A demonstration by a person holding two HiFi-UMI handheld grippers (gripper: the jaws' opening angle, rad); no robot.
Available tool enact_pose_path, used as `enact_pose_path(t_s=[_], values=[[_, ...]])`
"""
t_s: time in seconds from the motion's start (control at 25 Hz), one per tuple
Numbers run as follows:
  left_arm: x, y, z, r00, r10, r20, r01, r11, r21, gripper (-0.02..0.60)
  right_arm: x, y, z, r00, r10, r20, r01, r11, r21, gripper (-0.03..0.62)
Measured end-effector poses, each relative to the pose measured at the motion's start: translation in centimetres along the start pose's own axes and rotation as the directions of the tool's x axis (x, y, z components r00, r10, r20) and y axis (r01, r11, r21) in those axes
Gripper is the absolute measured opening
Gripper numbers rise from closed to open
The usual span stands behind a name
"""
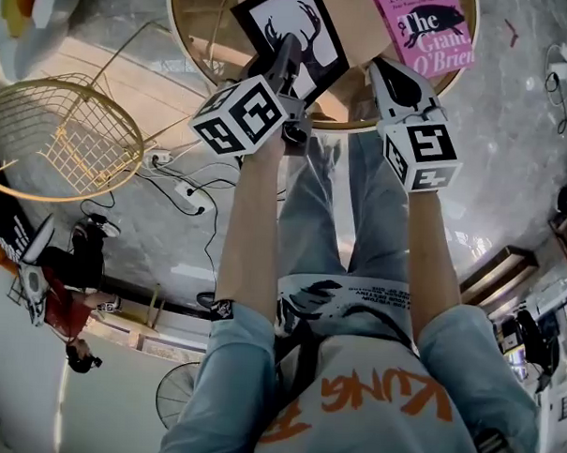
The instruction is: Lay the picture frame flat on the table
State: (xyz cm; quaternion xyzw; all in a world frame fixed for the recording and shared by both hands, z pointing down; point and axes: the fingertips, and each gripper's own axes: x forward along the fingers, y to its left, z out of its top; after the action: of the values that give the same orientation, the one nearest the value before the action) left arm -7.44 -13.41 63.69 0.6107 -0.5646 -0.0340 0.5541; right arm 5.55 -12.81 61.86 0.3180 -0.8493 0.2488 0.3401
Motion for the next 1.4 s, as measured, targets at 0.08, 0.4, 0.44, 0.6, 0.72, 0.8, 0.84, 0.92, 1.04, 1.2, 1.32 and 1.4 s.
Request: enact_pose_path(t_s=[0.08, 0.4, 0.44, 0.6, 0.72, 0.8, 0.84, 0.92, 1.04, 1.2, 1.32, 1.4], values=[[0.6, 0.1, 0.0, 1.000, -0.008, -0.012, 0.008, 1.000, -0.016, 0.026, 0.2, -0.2, -0.1, 1.000, 0.002, -0.001, -0.002, 1.000, 0.001, -0.003], [1.7, 1.9, -0.6, 0.991, 0.085, -0.100, -0.081, 0.996, 0.046, 0.046, 0.4, -0.6, -0.5, 1.000, 0.006, -0.005, -0.005, 1.000, 0.009, -0.003], [1.7, 2.1, -0.6, 0.990, 0.092, -0.105, -0.086, 0.995, 0.057, 0.049, 0.4, -0.6, -0.5, 1.000, 0.006, -0.005, -0.006, 1.000, 0.010, -0.003], [1.9, 2.9, -0.8, 0.980, 0.146, -0.138, -0.129, 0.984, 0.119, 0.095, 0.4, -0.8, -0.6, 1.000, 0.008, -0.003, -0.007, 1.000, 0.017, -0.003], [2.0, 3.8, -0.7, 0.967, 0.197, -0.161, -0.170, 0.971, 0.171, 0.139, 0.5, -0.6, -0.6, 1.000, 0.010, -0.003, -0.010, 1.000, 0.020, -0.003], [2.1, 4.4, -0.6, 0.956, 0.236, -0.174, -0.197, 0.956, 0.217, 0.179, 0.6, -0.5, -0.6, 1.000, 0.012, -0.002, -0.012, 1.000, 0.021, -0.003], [2.1, 4.9, -0.5, 0.949, 0.257, -0.182, -0.211, 0.948, 0.238, 0.198, 0.6, -0.5, -0.7, 1.000, 0.012, -0.001, -0.012, 1.000, 0.022, -0.003], [2.2, 5.8, -0.6, 0.933, 0.299, -0.201, -0.240, 0.932, 0.272, 0.245, 0.6, -0.5, -0.8, 1.000, 0.013, -0.001, -0.013, 1.000, 0.025, -0.003], [2.3, 6.8, -0.7, 0.921, 0.322, -0.220, -0.254, 0.923, 0.289, 0.273, 0.6, -0.4, -1.1, 1.000, 0.016, -0.003, -0.016, 1.000, 0.027, -0.003], [2.4, 7.6, -1.0, 0.910, 0.346, -0.229, -0.272, 0.914, 0.302, 0.299, 0.6, -0.1, -1.3, 1.000, 0.018, -0.003, -0.017, 0.999, 0.027, -0.003], [2.0, 8.4, -1.2, 0.892, 0.396, -0.220, -0.309, 0.887, 0.344, 0.313, 0.4, 0.0, -1.3, 1.000, 0.018, -0.001, -0.018, 1.000, 0.024, -0.003], [1.7, 8.6, -1.4, 0.886, 0.412, -0.211, -0.318, 0.873, 0.371, 0.313, 0.4, 0.1, -1.3, 1.000, 0.017, 0.000, -0.017, 1.000, 0.022, -0.003]])
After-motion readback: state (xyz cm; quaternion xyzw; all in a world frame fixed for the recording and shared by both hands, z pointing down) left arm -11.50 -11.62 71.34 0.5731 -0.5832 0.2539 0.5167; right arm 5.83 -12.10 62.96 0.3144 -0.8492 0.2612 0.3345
